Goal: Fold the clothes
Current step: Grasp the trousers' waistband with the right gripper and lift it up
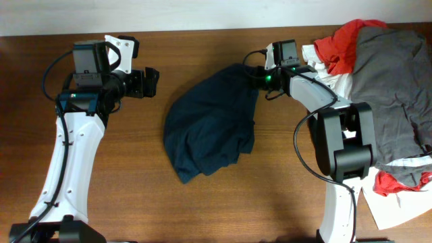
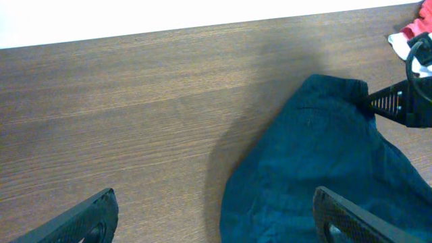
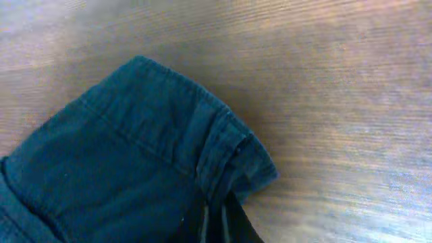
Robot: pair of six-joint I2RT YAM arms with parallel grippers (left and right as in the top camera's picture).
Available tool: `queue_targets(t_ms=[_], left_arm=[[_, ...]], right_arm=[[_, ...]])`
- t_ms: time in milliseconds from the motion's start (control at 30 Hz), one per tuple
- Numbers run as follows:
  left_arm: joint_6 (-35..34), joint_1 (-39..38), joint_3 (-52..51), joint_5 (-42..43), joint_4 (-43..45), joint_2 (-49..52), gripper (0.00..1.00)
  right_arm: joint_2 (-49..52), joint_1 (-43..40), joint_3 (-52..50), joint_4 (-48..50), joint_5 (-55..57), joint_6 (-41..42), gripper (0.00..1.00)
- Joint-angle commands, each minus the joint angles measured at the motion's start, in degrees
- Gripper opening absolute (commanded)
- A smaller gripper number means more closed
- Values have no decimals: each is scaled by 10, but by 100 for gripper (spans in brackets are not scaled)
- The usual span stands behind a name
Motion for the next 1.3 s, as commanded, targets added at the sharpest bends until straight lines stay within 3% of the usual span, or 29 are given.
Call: queue_targets(t_ms=[0, 200, 433, 467, 500, 567, 733, 833, 1033, 1267], left_arm=[[9, 3, 9, -5, -1, 4, 91], [9, 3, 9, -17, 6, 4, 91], [10, 3, 9, -17, 38, 4, 91], [10, 3, 9, -17, 42, 4, 89], [10, 3, 9, -17, 45, 4, 80], [10, 3, 9, -13, 46, 4, 77], [10, 3, 9, -12, 48, 4, 78], [10, 3, 9, -12, 51, 4, 78], [9, 4, 9, -12, 56, 4, 79], [5, 3, 17, -12, 62, 2, 79]], right_arm=[[1, 3, 1, 31, -51, -13, 4], [-22, -12, 90, 2, -171, -98, 4], [-59, -14, 308, -284, -196, -257, 4], [-61, -14, 346, -326, -196, -273, 4], [-63, -13, 396, -382, -199, -295, 4], [-63, -10, 467, -463, -205, -330, 4], [-64, 8, 592, -593, -225, -390, 4], [-64, 12, 629, -603, -210, -373, 4], [-72, -29, 689, -633, -16, -245, 4], [-122, -103, 724, -689, 5, -217, 4]])
